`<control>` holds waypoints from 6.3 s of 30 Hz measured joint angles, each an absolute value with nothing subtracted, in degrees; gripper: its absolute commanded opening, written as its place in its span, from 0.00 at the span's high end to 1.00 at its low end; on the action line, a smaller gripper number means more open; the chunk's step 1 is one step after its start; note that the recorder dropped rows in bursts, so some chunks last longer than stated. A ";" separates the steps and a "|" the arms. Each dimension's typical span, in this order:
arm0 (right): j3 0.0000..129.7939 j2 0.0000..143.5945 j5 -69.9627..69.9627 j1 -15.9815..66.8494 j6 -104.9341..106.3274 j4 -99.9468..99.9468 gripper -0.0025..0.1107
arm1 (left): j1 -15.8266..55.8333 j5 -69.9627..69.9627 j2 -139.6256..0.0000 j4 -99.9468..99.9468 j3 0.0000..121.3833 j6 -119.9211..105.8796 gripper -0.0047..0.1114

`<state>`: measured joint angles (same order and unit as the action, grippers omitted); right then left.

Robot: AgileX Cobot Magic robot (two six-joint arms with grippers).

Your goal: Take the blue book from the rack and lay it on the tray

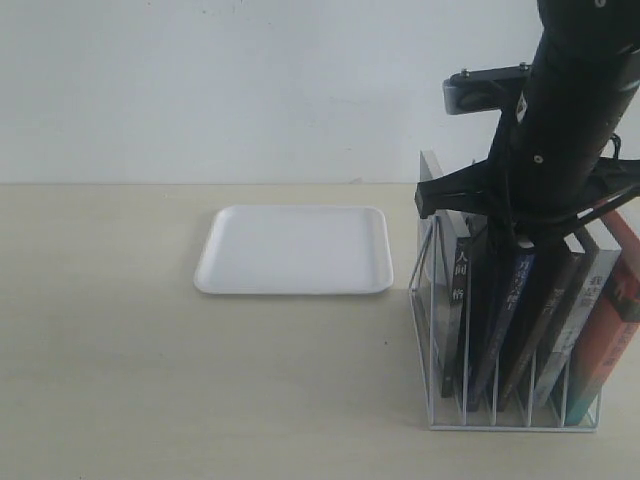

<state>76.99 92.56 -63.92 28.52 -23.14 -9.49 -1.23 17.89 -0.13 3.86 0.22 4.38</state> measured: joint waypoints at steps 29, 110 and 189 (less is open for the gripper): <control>89.03 82.27 -71.05 28.52 -21.88 -10.97 0.98 | -1.23 17.89 -0.13 3.86 0.22 4.38 0.91; 137.63 134.96 -70.95 48.65 -12.88 -37.03 0.98 | -1.23 17.89 -0.13 3.86 0.22 4.38 0.91; 138.00 137.55 -66.25 46.36 -12.61 -16.33 0.61 | -1.23 17.89 -0.13 3.86 0.22 4.38 0.91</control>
